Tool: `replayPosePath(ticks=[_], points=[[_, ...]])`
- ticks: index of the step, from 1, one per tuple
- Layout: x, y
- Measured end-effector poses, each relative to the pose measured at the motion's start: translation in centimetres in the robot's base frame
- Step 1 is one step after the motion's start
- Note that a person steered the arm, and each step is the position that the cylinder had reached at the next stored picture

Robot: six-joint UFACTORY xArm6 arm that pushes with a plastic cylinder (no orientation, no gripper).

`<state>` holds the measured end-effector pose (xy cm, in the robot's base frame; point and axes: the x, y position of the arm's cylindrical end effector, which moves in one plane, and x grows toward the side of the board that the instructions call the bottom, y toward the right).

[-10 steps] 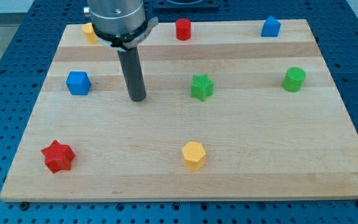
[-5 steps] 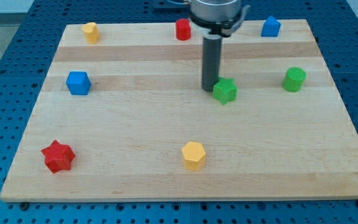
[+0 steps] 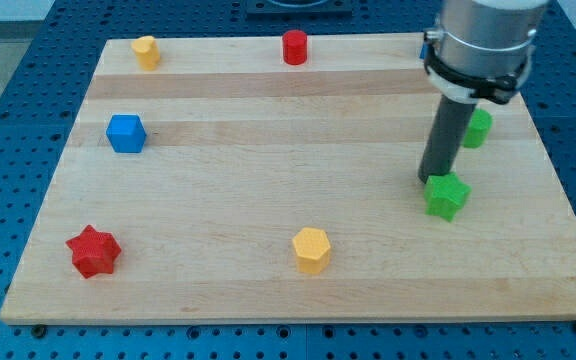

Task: Slide green star towards bottom right

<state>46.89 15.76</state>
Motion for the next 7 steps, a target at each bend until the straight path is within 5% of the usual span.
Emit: replayPosePath(ticks=[7], points=[[6.3,-2.1]])
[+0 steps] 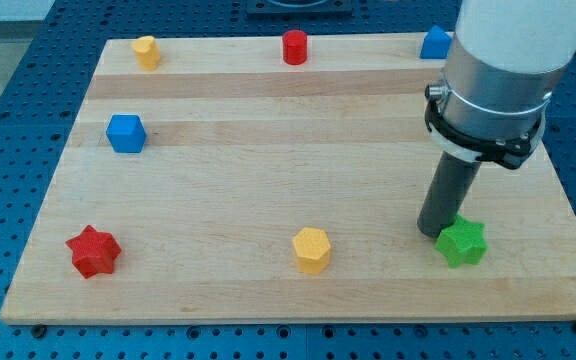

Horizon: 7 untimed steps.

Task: Slide green star towards bottom right

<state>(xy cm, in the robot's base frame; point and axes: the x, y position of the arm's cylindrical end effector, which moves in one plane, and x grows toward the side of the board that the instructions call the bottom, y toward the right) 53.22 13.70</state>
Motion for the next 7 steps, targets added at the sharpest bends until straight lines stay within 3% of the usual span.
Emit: replayPosePath(ticks=[2,7], points=[[1.8,-1.5],[2.8,3.9]])
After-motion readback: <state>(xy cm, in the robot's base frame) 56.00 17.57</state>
